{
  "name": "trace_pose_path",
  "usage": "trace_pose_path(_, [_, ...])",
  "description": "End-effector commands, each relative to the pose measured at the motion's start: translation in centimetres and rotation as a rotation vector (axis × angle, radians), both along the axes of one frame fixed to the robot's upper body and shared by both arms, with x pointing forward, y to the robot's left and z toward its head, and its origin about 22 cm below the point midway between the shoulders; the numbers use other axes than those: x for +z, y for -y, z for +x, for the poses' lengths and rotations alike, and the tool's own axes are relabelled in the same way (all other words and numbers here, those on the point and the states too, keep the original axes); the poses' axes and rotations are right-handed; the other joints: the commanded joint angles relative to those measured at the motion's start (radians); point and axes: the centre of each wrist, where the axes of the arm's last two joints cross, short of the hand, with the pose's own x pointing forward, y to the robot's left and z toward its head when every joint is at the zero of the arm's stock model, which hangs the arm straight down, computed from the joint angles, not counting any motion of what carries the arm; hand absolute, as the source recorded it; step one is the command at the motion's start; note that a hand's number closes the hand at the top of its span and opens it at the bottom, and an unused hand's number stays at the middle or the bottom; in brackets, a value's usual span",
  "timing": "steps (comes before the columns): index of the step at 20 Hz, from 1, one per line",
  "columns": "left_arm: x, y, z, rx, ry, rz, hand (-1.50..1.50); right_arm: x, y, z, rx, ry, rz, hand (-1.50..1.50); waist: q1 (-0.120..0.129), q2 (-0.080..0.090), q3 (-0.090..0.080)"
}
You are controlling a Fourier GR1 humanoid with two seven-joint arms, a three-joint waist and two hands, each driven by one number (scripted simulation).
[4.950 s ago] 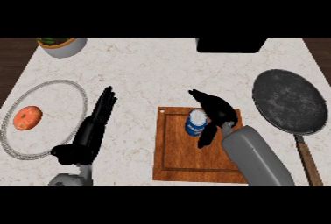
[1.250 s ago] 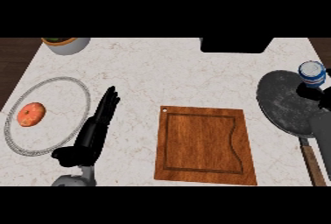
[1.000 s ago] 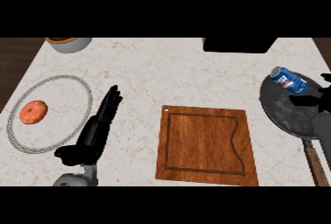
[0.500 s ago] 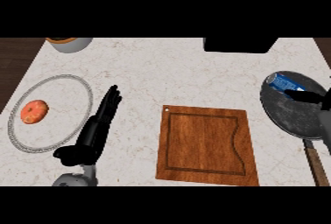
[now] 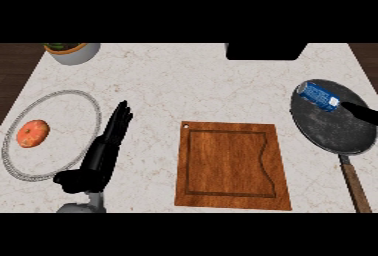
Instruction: Pick the can from the cutting board and place it in the pan
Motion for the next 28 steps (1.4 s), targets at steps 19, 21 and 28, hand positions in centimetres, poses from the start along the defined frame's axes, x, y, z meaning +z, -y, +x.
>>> trace_pose_path(19, [0.6, -0.3, 0.8, 0.022, 0.002, 0.017, 0.00, -4.1, 0.1, -14.9, 0.291, 0.083, 0.089, -1.50, -0.018, -0.007, -0.003])
trace_pose_path(21, [0.2, -0.6, -0.2, 0.035, -0.005, 0.001, 0.00, -3.4, -2.1, -13.8, 0.291, 0.091, 0.077, -1.50, -0.016, -0.007, -0.003])
trace_pose_path(28, [-0.1, 0.7, 0.3, 0.021, -0.010, 0.001, 0.00, -2.5, -2.2, -15.1, 0.284, 0.057, 0.056, -1.50, -0.016, -0.007, -0.003])
